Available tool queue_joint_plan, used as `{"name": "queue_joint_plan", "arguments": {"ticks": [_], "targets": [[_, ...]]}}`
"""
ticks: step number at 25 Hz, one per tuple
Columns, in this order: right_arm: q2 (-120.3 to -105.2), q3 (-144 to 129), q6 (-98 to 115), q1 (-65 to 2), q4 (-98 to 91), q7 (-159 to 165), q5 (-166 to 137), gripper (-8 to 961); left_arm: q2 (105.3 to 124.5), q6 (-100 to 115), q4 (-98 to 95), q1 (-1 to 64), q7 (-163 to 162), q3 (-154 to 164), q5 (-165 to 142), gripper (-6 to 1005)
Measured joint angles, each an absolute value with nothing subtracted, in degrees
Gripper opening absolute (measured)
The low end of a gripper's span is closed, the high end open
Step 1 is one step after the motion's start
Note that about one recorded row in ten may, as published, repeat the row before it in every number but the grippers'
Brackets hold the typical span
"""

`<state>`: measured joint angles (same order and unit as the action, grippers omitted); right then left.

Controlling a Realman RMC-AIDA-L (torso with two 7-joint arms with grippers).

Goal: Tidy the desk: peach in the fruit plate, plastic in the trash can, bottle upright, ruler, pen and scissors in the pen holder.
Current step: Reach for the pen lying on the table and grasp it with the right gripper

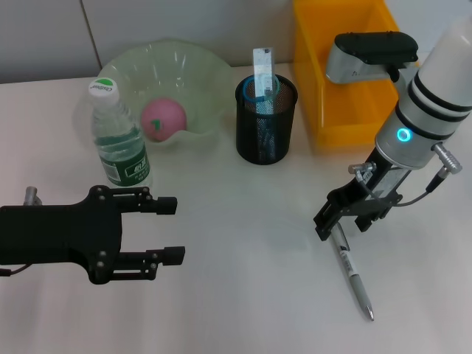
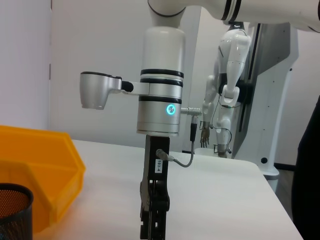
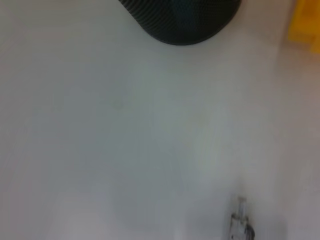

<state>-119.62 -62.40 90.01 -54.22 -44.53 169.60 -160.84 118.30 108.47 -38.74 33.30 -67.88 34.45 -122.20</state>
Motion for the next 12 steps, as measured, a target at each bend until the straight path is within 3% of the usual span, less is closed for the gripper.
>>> {"name": "queue_joint_plan", "arguments": {"ticks": [12], "targets": [[-119.70, -63.3, 89.3, -54.3, -43.7, 169.4, -160.1, 738, 118.31, 108.4, -39.1, 33.3, -67.7, 34.4, -122.2, 739]]}}
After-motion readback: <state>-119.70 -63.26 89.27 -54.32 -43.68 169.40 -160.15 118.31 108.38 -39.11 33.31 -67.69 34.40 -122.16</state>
